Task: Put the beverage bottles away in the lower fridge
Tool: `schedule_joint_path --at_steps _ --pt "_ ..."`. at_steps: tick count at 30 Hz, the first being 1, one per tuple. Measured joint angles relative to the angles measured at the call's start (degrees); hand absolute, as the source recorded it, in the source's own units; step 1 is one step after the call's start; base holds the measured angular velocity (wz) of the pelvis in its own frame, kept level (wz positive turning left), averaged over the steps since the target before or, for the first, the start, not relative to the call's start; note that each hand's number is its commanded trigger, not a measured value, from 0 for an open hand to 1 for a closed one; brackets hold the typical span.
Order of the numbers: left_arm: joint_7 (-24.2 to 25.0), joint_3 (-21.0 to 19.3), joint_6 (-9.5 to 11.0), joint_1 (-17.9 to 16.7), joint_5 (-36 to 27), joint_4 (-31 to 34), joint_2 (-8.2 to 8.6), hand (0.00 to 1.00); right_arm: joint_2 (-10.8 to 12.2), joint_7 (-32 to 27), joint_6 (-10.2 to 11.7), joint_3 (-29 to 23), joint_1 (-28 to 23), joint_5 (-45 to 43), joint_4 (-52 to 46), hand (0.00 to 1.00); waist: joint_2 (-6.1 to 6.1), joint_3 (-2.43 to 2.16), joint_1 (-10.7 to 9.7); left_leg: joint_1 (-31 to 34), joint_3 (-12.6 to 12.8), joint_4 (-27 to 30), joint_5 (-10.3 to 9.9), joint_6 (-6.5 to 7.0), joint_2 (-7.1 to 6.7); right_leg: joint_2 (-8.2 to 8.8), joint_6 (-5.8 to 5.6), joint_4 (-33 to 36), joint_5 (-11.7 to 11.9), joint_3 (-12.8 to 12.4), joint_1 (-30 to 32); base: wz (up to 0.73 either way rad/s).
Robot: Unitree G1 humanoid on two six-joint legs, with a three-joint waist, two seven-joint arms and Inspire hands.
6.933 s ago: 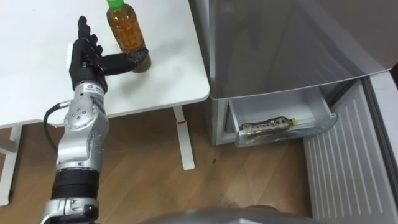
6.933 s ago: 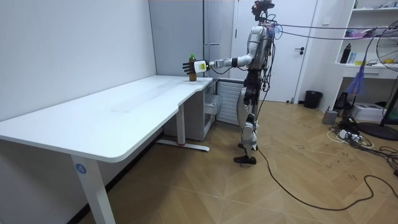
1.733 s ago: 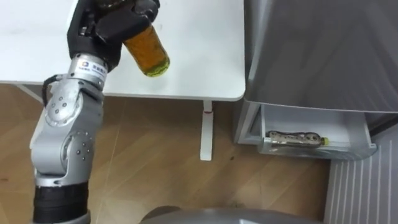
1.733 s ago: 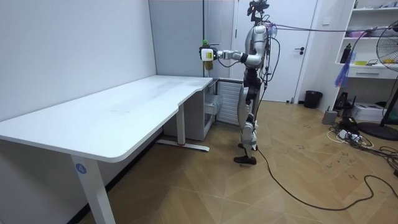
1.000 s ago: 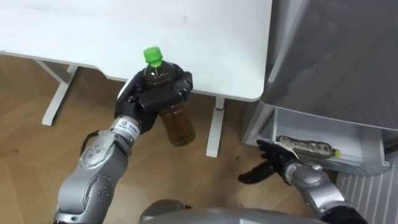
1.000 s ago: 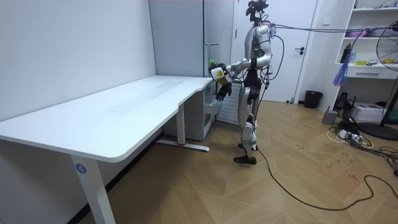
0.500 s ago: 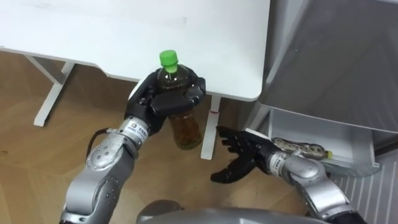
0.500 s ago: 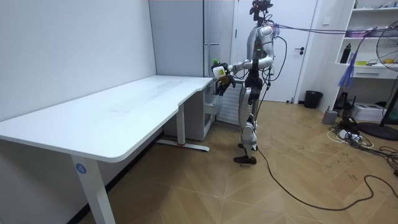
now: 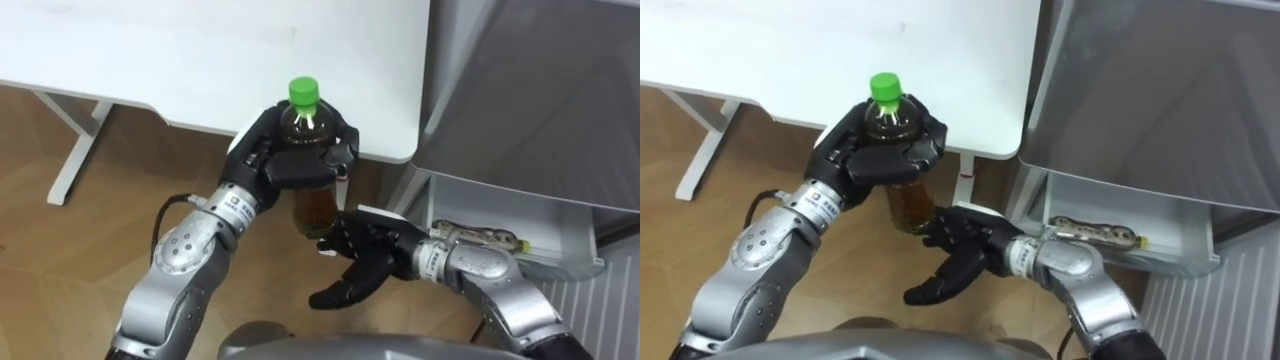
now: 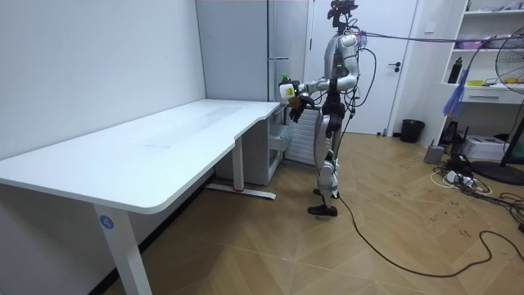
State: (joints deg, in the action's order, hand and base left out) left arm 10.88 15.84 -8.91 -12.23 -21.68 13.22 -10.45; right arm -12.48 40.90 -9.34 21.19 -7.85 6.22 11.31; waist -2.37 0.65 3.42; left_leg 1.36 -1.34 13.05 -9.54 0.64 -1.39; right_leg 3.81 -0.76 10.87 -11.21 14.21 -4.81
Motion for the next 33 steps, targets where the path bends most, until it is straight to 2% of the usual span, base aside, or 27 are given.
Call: schedule_joint_path --at_steps 7,8,14,24,27,33 --pt "0.6 1.3 1.1 1.5 -0.9 -0.6 -0.36 1.0 -1.6 0.1 -0.1 0.1 -0.1 4.9 -0.3 0.0 0.16 0.33 -0.3 0.0 0.4 -0.2 0.0 0.02 0.03 0.02 -0.01 0.0 0.0 0.0 0.2 -0.02" --pt "0.6 1.3 1.7 1.5 -1.6 -1.2 -0.39 1.0 -1.6 0.0 -0.1 0.2 -0.1 5.0 -0.3 0.0 0.22 0.36 -0.4 0.0 0.4 -0.3 0.0 0.02 0.03 0.02 -0.01 0.0 0.0 0.0 0.1 0.0" --pt "0.5 1.6 1.9 1.4 -6.7 -2.8 -1.37 1.0 -3.4 -0.4 -0.1 1.4 -0.2 7.8 -0.3 0.0 0.38 0.45 -1.2 0.1 0.4 -0.3 0.0 0.02 0.02 0.05 -0.02 0.0 0.0 0.1 0.2 0.0" --pt "0.6 3.3 4.4 1.5 -10.5 -3.5 -1.87 1.0 -4.0 -2.8 -0.1 1.7 -0.3 11.5 0.0 0.0 1.05 0.09 -2.1 0.5 0.6 0.1 0.0 0.02 0.11 -0.01 0.0 0.0 0.0 0.1 0.3 0.0" --pt "0.6 3.4 4.7 1.5 -13.5 -5.2 -1.88 1.0 -4.1 -2.8 -0.4 1.8 -0.3 12.3 0.6 0.0 1.7 -0.35 -2.2 0.8 0.7 0.2 0.0 0.02 0.14 0.02 0.0 0.4 0.0 0.0 0.9 0.0" --pt "0.6 5.2 4.8 1.4 -17.6 -8.0 -2.43 1.0 -4.3 -4.1 -0.6 3.5 -0.3 16.5 4.0 0.0 1.63 -0.25 -3.1 1.1 1.0 0.2 0.0 0.05 0.2 0.07 -0.01 0.8 0.0 -0.1 1.1 -0.01"
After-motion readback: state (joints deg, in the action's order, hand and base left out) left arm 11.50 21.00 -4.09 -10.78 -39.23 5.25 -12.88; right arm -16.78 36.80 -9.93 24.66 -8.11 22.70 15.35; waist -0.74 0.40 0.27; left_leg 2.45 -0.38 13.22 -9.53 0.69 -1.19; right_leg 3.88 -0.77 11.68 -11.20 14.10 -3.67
